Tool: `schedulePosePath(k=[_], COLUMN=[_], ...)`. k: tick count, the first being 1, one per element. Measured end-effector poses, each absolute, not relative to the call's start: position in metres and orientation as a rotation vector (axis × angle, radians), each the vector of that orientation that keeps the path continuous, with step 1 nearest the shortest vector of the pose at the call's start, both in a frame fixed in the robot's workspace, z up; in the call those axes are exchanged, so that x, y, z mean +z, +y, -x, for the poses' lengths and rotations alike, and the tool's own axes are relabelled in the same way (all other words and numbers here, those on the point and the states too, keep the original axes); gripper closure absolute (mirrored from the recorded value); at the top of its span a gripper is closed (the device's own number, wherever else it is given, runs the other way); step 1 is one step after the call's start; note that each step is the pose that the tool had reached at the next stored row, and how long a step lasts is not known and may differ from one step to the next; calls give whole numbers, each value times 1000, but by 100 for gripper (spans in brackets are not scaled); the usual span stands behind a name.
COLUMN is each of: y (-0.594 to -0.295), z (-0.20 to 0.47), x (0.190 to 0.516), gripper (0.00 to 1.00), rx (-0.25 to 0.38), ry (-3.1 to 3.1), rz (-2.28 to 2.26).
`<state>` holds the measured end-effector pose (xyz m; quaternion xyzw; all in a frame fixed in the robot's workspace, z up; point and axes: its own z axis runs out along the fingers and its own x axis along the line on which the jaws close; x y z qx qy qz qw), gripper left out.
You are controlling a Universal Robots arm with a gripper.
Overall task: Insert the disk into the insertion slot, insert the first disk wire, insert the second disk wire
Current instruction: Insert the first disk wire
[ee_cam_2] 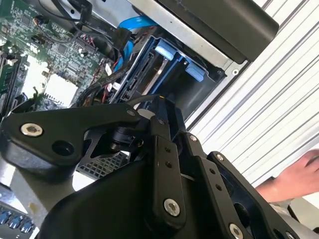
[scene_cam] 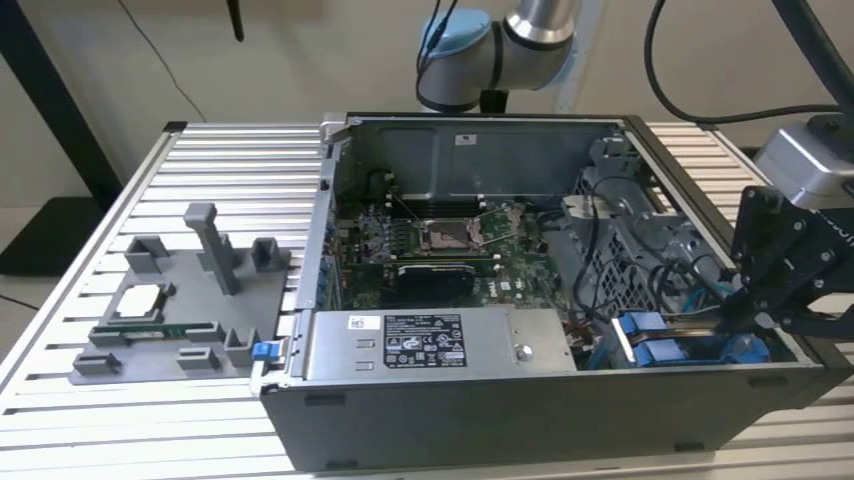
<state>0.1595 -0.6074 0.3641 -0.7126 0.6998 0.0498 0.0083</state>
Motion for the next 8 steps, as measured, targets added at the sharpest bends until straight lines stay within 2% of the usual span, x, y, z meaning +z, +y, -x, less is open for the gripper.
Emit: schedulePosePath(k=[8], y=[-607], z=[-159], x=[359], gripper=[100], rx=[153], ry=[2189], rz=[2227])
